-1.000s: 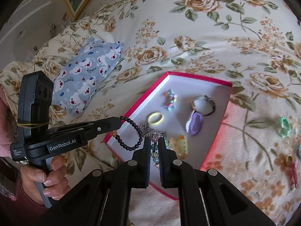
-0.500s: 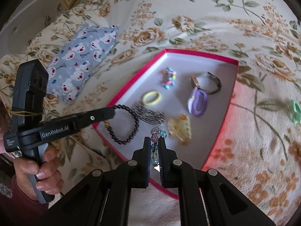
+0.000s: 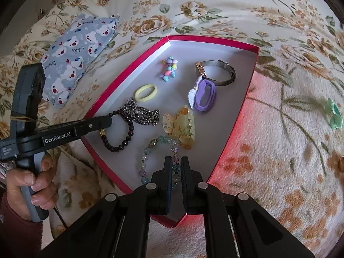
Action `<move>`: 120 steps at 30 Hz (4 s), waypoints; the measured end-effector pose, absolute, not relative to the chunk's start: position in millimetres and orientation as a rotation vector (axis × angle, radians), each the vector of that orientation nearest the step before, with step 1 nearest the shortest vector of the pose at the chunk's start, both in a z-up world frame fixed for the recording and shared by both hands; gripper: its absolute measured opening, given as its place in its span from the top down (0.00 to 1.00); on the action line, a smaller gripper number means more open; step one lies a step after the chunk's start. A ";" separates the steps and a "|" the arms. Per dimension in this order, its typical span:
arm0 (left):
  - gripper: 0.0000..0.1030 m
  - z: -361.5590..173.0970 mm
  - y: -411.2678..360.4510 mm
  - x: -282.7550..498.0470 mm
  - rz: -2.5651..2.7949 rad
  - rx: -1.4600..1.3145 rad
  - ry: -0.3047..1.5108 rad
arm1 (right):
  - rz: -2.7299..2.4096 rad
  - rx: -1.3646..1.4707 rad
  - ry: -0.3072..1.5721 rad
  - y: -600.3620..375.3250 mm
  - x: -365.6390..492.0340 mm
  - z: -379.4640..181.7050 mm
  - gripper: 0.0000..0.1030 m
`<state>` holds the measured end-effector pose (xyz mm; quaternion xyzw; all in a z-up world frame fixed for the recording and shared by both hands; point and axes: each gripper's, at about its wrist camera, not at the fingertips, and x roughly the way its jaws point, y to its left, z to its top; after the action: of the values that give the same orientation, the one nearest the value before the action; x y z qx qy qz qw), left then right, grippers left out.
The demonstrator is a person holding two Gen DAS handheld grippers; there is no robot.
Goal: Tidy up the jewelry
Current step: 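Carry both bracelets over the red box and lower them inside, then open both tools to drop the bracelets into the box, then move both open tools from the box back to the remaining jewelry, then grasp the mint hair tie with left tool while right tool grasps the blue hair tie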
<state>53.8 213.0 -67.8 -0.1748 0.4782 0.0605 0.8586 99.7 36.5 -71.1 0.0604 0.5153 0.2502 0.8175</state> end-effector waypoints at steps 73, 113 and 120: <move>0.31 -28.1 22.7 156.8 -0.167 -0.158 1.015 | 0.115 0.419 0.926 -219.8 66.2 -47.5 0.53; 0.90 -88.7 -38.0 251.6 -0.317 -0.136 1.047 | 0.040 0.413 1.020 -235.0 114.6 -84.3 0.98; 0.90 -71.3 -16.1 215.5 -0.292 -0.159 1.026 | 0.059 0.405 0.997 -226.2 109.2 -72.7 0.98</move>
<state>215.5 -16.1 -71.3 -0.0757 0.4885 -0.1389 0.8581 109.2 -226.2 -72.7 0.1928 0.4747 0.0281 0.8583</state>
